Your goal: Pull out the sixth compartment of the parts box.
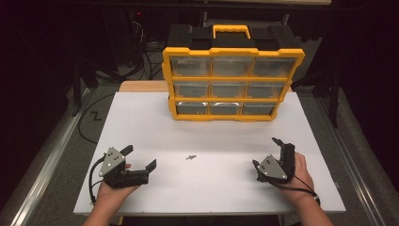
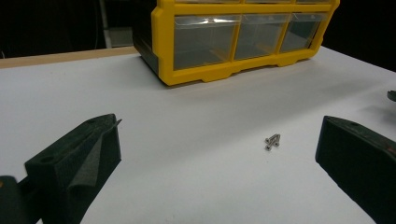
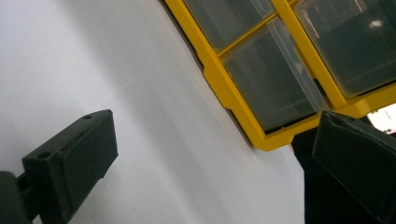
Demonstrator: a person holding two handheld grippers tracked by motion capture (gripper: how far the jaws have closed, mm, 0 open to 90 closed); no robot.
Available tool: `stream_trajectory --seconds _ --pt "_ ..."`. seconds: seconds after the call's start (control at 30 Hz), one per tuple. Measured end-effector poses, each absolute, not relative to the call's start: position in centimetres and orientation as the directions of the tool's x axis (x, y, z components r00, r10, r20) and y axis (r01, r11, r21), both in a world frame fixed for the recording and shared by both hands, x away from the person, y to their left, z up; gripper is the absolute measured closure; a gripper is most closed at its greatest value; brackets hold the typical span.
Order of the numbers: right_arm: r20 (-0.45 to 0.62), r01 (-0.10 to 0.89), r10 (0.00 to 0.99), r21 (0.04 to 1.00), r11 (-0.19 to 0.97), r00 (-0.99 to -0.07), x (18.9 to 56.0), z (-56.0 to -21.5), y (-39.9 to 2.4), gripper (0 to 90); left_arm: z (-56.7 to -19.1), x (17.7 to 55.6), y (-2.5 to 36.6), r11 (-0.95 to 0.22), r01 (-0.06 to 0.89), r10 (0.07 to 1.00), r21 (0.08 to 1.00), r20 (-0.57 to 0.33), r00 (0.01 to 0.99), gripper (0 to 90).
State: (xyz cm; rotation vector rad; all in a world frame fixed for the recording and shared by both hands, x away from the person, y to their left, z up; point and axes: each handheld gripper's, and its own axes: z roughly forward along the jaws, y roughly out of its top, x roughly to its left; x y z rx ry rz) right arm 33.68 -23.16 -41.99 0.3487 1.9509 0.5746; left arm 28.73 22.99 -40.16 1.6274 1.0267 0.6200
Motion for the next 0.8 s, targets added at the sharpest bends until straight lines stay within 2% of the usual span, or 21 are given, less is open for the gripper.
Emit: stream_trajectory --seconds 0.4,0.47,0.8 --pt "-0.828 -0.033 0.391 0.44 0.897 -0.401 33.4 -42.2 -22.3 1.3 -40.1 28.7 23.0 -0.062 0.306 0.861 0.95 -0.104 0.497 0.7" --pt "-0.858 -0.053 0.334 0.383 0.922 -0.391 33.4 -42.1 -22.2 1.4 -40.1 28.7 23.0 -0.061 0.304 0.861 0.951 -0.104 0.498 0.7" --pt "-0.901 -0.069 0.236 0.279 0.958 -0.365 33.2 -42.5 -21.5 1.6 -40.1 28.7 23.0 -0.06 0.301 0.86 0.952 -0.104 0.5 0.7"
